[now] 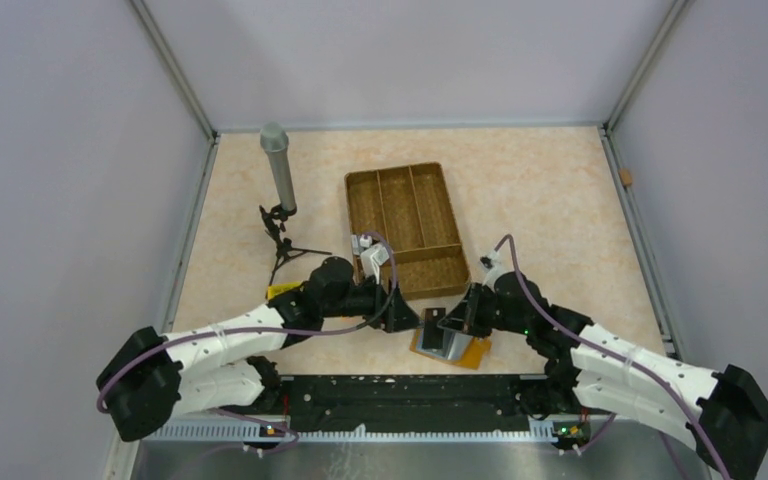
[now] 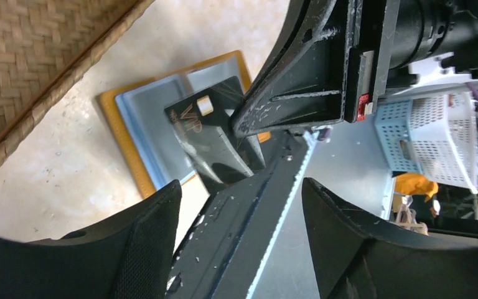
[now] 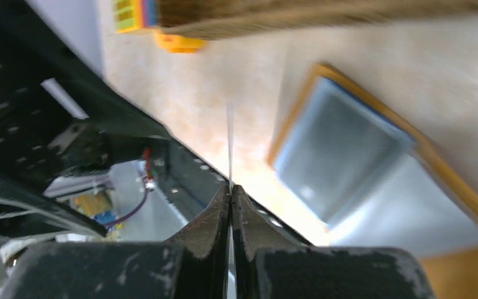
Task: Put the credit cards into the card holder
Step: Insert the credit card into the card holder.
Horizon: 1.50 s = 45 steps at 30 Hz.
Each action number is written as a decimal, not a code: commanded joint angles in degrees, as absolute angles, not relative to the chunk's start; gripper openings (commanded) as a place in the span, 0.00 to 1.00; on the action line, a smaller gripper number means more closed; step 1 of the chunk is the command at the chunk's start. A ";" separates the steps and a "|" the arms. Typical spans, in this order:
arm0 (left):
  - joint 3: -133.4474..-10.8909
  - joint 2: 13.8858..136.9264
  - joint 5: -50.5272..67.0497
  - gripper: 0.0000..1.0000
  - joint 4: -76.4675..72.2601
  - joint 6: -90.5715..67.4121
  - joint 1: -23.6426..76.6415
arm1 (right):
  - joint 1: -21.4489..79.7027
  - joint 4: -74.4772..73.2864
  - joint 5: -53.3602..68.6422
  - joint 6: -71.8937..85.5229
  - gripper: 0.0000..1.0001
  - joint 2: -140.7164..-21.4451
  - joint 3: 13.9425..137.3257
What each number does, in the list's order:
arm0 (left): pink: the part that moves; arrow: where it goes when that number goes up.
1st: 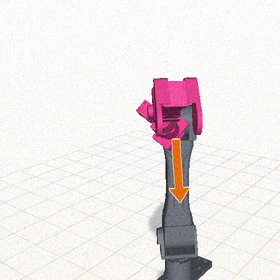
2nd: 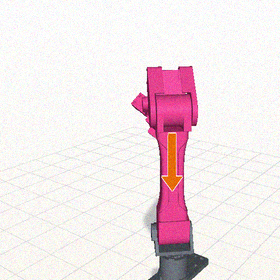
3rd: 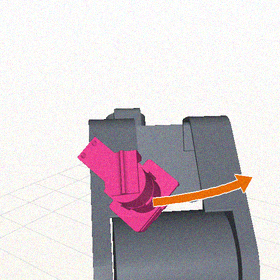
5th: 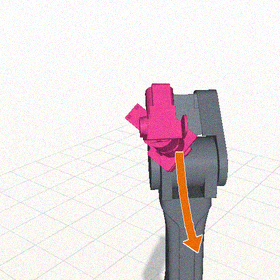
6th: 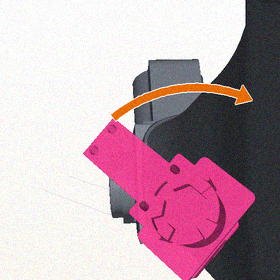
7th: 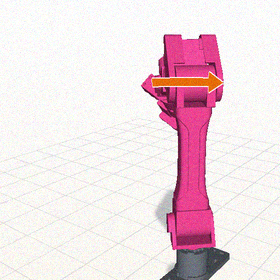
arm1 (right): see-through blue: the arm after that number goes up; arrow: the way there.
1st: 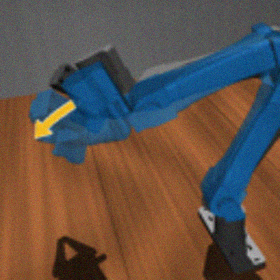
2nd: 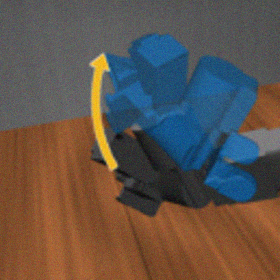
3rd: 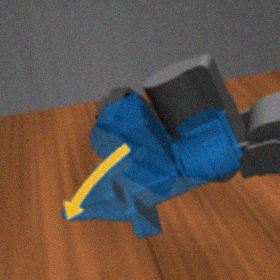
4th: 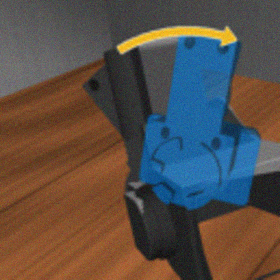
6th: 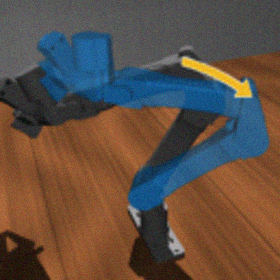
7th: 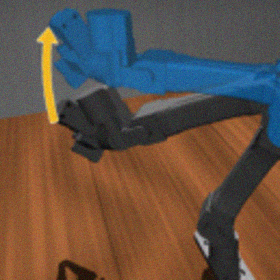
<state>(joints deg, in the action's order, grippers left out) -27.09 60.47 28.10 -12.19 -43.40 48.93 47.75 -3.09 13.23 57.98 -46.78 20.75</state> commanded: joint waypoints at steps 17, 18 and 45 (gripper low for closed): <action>-36.07 86.12 8.49 0.60 -9.90 -46.51 60.58 | 37.33 -19.48 8.00 63.25 0.00 -36.04 11.33; -36.38 86.61 7.81 0.60 -9.32 -46.45 60.74 | 37.27 -19.39 8.31 63.39 0.00 -36.04 11.07; -40.40 91.36 0.79 0.40 -1.16 -45.15 63.40 | 37.27 -28.55 6.75 69.41 0.00 -30.26 8.28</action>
